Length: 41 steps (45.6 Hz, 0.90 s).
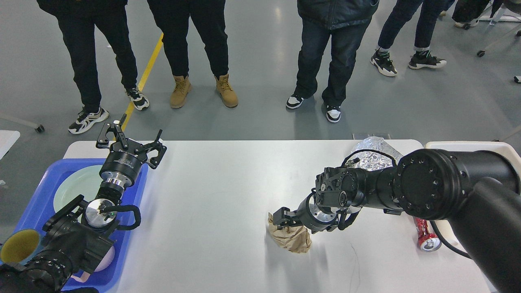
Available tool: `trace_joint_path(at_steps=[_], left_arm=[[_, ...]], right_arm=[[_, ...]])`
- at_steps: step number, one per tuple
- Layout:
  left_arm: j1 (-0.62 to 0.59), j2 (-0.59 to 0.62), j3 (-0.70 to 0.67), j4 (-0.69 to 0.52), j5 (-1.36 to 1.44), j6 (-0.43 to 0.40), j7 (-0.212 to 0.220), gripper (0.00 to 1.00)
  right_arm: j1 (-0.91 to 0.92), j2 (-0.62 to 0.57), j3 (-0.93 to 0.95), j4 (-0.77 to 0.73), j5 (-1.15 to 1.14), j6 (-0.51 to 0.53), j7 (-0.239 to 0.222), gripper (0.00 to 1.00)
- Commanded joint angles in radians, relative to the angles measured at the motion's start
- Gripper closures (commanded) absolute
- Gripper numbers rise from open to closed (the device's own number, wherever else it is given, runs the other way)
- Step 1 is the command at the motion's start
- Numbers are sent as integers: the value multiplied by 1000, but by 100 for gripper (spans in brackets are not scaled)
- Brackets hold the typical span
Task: Tidy desktop
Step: 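Lower the right gripper and grasp the brown napkin, then lift the napkin and drop it into the white bin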
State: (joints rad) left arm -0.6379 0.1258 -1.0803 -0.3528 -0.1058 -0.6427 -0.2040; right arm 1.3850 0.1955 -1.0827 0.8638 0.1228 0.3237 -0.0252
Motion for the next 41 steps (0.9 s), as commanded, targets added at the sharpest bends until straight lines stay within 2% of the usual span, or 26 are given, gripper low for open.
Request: trace_joint_path(at_steps=[1,7,9,11,13,15,16,17,23,36,41], left_arm=[[0,0,-1,0,0,0,1,4],[0,0,0,0,0,0,0,4],[0,0,0,0,0,0,0,4],[0,0,0,0,0,0,0,4],[0,0,-1,0,0,0,0,4],[0,0,0,0,0,0,0,4],[0,0,0,0,0,0,0,4],[0,0,-1,0,0,0,0,4],[0,0,0,2,0,0,0,4],[0,0,0,0,0,0,0,4],[0,0,0,2,0,0,0,4]], right_arm=[[-35,-4,1,-2,-2,0,-1,0],[-54,-5,15,-2,0,-2,-1,1],[-58,-5,15,-2,0,-9,-1,6],[-58,-4,14,-2,0,-20,-1,16],[-55,2,10,1,0,-29,-1,30],[-46,5,9,7,-2,-26,-2,52],[-35,7,6,17,-2,-12,-4,90],[-28,7,6,18,-2,-3,-5,99],[0,5,20,18,1,51,-5,100],[61,-11,55,30,9,61,-5,100],[164,-89,58,93,12,78,-5,100]])
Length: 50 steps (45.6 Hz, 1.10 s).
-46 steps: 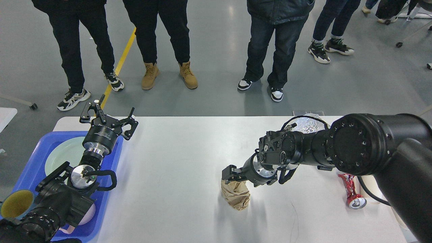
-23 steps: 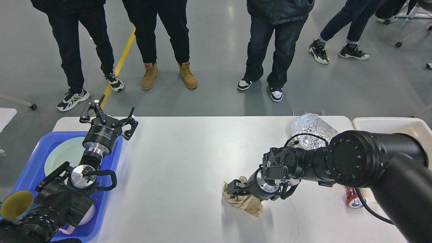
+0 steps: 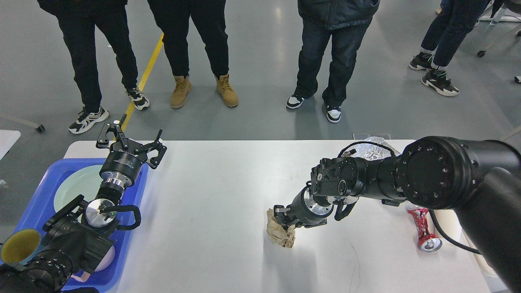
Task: Tidy desktop
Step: 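Lift the napkin and drop it into the white bin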
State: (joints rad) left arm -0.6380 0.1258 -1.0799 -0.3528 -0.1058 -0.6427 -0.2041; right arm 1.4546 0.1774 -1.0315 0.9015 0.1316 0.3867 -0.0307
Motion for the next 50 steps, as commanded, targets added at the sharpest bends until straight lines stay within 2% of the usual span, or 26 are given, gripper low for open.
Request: trace_joint_path(at_steps=[1,11,20,29,33,39,50], left_arm=[[0,0,0,0,0,0,0,4],[0,0,0,0,0,0,0,4],[0,0,0,1,0,0,0,4],[0,0,0,0,0,0,0,4],[0,0,0,0,0,0,0,4],[0,0,0,0,0,0,0,4],[0,0,0,0,0,0,2,4]], right_arm=[[124,-94,10,74,5,21,2,100],[423,-334,36,207,3,127,2,100],[650,-510,31,212,0,274,3,100],[788,-608,5,209,-9,345,2,100],[779,-613,-21,194,-9,336,2,100],[684,-630,-113,87,-6,310,2,100],[328,-731,-163,-170,-3,107,2,100]])
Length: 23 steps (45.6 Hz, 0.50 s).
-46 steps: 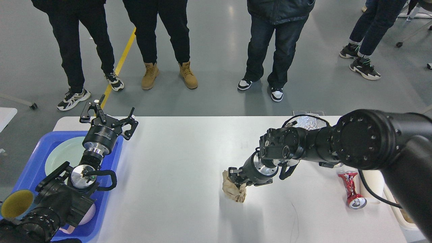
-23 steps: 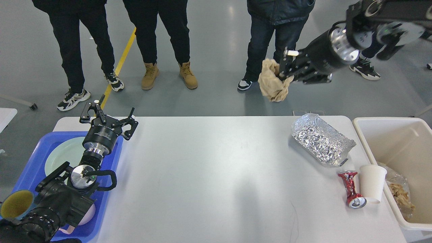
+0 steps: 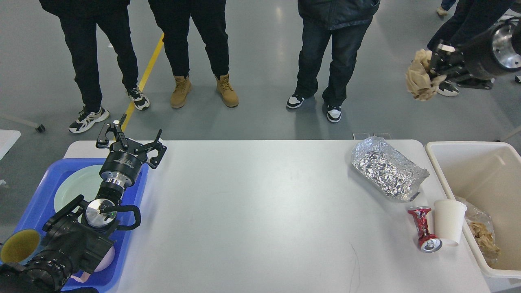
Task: Tidy desktop
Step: 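Lift the napkin and drop it into the white bin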
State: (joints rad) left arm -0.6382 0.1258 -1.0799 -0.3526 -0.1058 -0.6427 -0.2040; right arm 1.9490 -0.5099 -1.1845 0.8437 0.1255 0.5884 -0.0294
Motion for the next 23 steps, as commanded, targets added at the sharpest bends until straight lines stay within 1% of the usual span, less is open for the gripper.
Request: trace_joint_path(at_steps=[1,4,7,9,14,17,20,23], left_arm=[[0,0,0,0,0,0,0,4],[0,0,0,0,0,0,0,4],[0,0,0,0,0,0,0,4],[0,0,0,0,0,0,1,4],[0,0,0,0,0,0,0,4],[0,0,0,0,0,0,0,4],[0,0,0,0,0,0,0,4],[0,0,0,0,0,0,0,4]], right_arm=[[-200,-55,-7,-129,5,-113,0,100],[-289,-76,-3,-169,5,-180,0,100],[-367,-88,-1,-186,14,-269,0,100],[-413,-98,-1,-186,16,-346,0,100],[-550,-119,9,-189,16,-582,0,100],[-636,-125,16,-198,13,-699,0,100],[-712,-124,20,-219,13,-775,2,100],[-789,-122,20,-256,13,-800,2,100]])
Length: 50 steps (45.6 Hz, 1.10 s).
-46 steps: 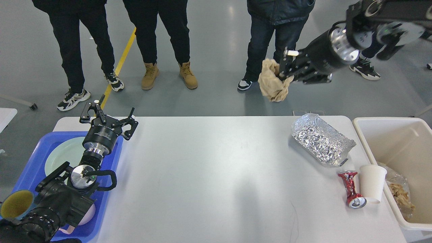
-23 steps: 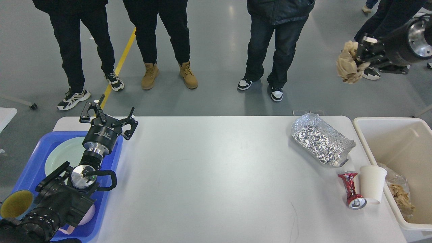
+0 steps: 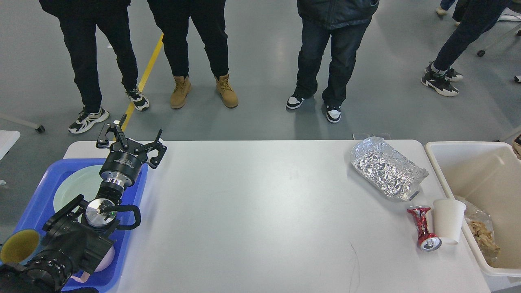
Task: Tidy desktop
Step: 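Lift the napkin and drop it into the white bin, then move the right gripper back down toward the red soda can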
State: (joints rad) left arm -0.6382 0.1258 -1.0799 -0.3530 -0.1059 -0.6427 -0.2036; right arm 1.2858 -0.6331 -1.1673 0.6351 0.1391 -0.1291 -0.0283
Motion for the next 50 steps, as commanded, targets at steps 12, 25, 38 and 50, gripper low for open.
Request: trace_joint_path(at_steps=[12,25,38,50], left_arm=[[0,0,0,0,0,0,1,4],[0,0,0,0,0,0,0,4],[0,0,0,0,0,0,1,4],[0,0,0,0,0,0,0,4]], right_arm=[[-296,18,93,-186,0,-95,1,0],[-338,35,118,-183,0,-89,1,0],[-257,85,110,-163,2,-75,2,0],[136,208,-79,26,0,94,2,0]])
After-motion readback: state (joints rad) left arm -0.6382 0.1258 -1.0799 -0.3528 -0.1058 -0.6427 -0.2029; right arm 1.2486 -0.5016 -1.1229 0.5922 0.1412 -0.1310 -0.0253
